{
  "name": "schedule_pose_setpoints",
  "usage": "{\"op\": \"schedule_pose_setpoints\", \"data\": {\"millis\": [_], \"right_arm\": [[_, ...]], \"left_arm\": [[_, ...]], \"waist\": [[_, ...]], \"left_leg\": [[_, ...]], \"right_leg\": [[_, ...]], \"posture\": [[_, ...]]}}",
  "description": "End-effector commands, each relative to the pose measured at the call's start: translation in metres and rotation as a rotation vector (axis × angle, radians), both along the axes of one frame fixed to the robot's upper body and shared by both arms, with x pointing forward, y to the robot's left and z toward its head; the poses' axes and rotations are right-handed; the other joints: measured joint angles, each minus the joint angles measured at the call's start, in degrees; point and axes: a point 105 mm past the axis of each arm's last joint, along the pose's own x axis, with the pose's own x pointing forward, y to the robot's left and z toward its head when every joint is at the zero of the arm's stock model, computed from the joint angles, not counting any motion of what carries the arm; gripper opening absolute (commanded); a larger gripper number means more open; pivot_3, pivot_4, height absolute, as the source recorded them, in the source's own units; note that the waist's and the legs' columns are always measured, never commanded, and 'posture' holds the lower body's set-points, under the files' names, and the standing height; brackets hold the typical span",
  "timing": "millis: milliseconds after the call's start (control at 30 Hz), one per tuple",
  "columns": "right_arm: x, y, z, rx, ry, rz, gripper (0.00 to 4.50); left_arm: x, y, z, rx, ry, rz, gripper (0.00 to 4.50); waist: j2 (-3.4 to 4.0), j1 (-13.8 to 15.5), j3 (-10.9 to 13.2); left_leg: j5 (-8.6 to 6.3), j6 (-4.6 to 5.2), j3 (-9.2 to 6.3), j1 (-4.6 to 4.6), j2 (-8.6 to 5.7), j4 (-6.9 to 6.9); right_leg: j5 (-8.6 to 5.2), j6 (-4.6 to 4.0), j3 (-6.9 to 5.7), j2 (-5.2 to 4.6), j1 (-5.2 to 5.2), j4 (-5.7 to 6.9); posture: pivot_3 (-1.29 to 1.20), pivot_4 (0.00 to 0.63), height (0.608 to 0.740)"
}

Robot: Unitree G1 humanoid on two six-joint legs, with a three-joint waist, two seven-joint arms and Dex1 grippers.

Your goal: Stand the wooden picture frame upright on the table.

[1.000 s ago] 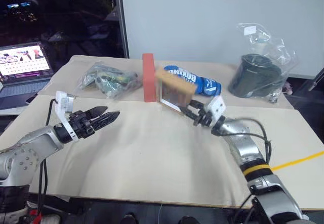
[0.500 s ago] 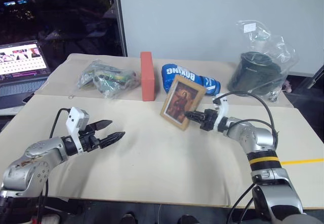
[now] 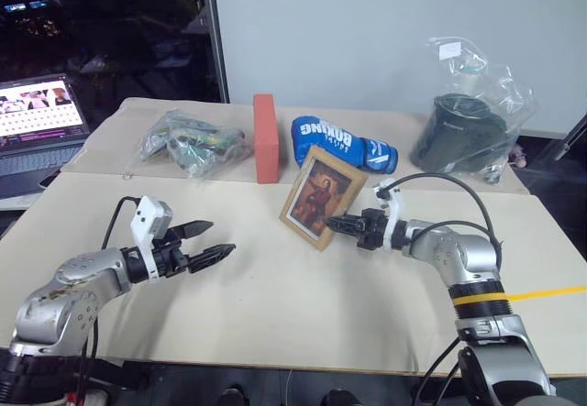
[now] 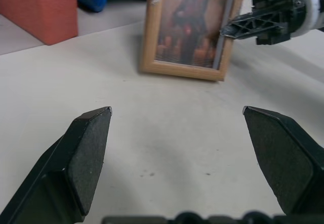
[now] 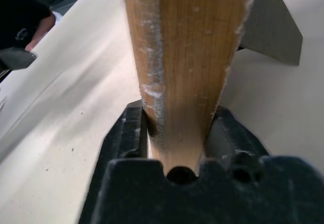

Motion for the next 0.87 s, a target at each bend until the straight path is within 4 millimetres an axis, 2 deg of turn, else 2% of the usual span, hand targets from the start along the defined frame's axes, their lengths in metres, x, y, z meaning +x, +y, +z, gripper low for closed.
{"op": "schedule_pose_setpoints", "data": {"millis": [33,100,133,267,367,467,500,567,633,700,867], "right_arm": [[-0.005,-0.011,0.015,0.032,-0.054,0.005,3.59],[-0.009,-0.019,0.016,0.037,-0.054,-0.001,4.16],[-0.019,-0.025,0.015,0.039,-0.045,0.021,4.45],[-0.058,-0.044,0.014,0.034,-0.018,0.112,4.45],[-0.073,-0.069,0.005,-0.074,-0.087,0.079,4.45],[-0.065,-0.101,0.005,-0.197,-0.269,-0.088,4.45],[-0.057,-0.114,0.009,-0.238,-0.350,-0.191,4.45],[-0.051,-0.127,0.015,-0.286,-0.449,-0.296,4.45],[-0.050,-0.130,0.020,-0.257,-0.490,-0.365,4.45],[-0.050,-0.128,0.022,-0.300,-0.544,-0.394,4.45],[-0.052,-0.121,0.012,-0.333,-0.513,-0.358,4.45]], "left_arm": [[0.002,0.001,0.004,0.020,-0.037,-0.002,4.50],[0.007,0.004,0.002,0.044,-0.048,0.024,4.50],[0.016,0.009,-0.003,0.090,-0.054,0.084,4.50],[0.028,0.016,-0.012,0.132,-0.090,0.158,4.50],[0.032,0.018,-0.018,0.118,-0.066,0.212,4.50],[0.039,0.026,-0.023,0.175,-0.065,0.317,4.50],[0.039,0.026,-0.025,0.201,-0.066,0.318,4.50],[0.037,0.024,-0.027,0.233,-0.081,0.294,4.50],[0.038,0.025,-0.035,0.310,-0.094,0.302,4.50],[0.038,0.021,-0.035,0.311,-0.128,0.272,4.50],[0.036,0.013,-0.037,0.267,-0.084,0.194,4.50]], "waist": [[0.00,0.0,0.0],[0.00,0.0,0.0],[0.00,0.1,0.0],[0.00,1.1,0.0],[0.00,1.2,0.0],[-0.01,1.2,0.0],[-0.01,1.1,0.0],[-0.01,0.6,0.0],[-0.01,0.4,0.0],[0.00,0.3,0.0],[0.00,0.4,0.0]], "left_leg": [[0.00,0.00,0.00,-0.02,0.00,0.00],[0.00,0.00,-0.01,-0.02,0.00,0.00],[0.00,0.00,0.00,-0.02,0.00,0.00],[0.00,0.01,-0.02,-0.03,-0.01,0.00],[-0.03,0.05,0.01,-0.03,-0.01,0.03],[-0.03,0.05,0.00,-0.03,0.00,0.09],[-0.03,0.05,0.01,-0.02,0.00,0.11],[0.00,0.08,0.02,-0.01,0.00,0.15],[0.04,0.11,0.03,0.02,-0.01,0.14],[0.04,0.11,0.01,0.04,0.00,0.13],[0.04,0.11,0.02,0.03,-0.02,0.11]], "right_leg": [[0.00,0.00,0.00,0.00,-0.02,0.00],[0.00,0.00,0.00,0.00,-0.01,0.00],[0.00,0.00,0.00,0.00,-0.01,0.00],[-0.02,0.03,-0.02,0.00,0.02,-0.04],[-0.02,0.03,0.00,0.00,0.02,-0.05],[-0.14,0.23,0.00,0.00,0.03,-0.03],[-0.17,0.29,0.00,0.00,0.04,-0.03],[-0.19,0.35,0.02,0.00,0.01,-0.03],[-0.17,0.37,0.03,0.00,0.03,-0.03],[-0.15,0.33,0.03,0.00,0.08,-0.02],[-0.01,0.08,0.03,-0.01,0.12,-0.04]], "posture": [[0.00,0.150,0.730],[0.00,0.150,0.730],[0.00,0.150,0.730],[0.00,0.150,0.730],[0.00,0.150,0.730],[0.00,0.150,0.730],[0.00,0.150,0.730],[0.00,0.150,0.730],[0.00,0.150,0.730],[0.00,0.150,0.730],[0.00,0.150,0.730]]}}
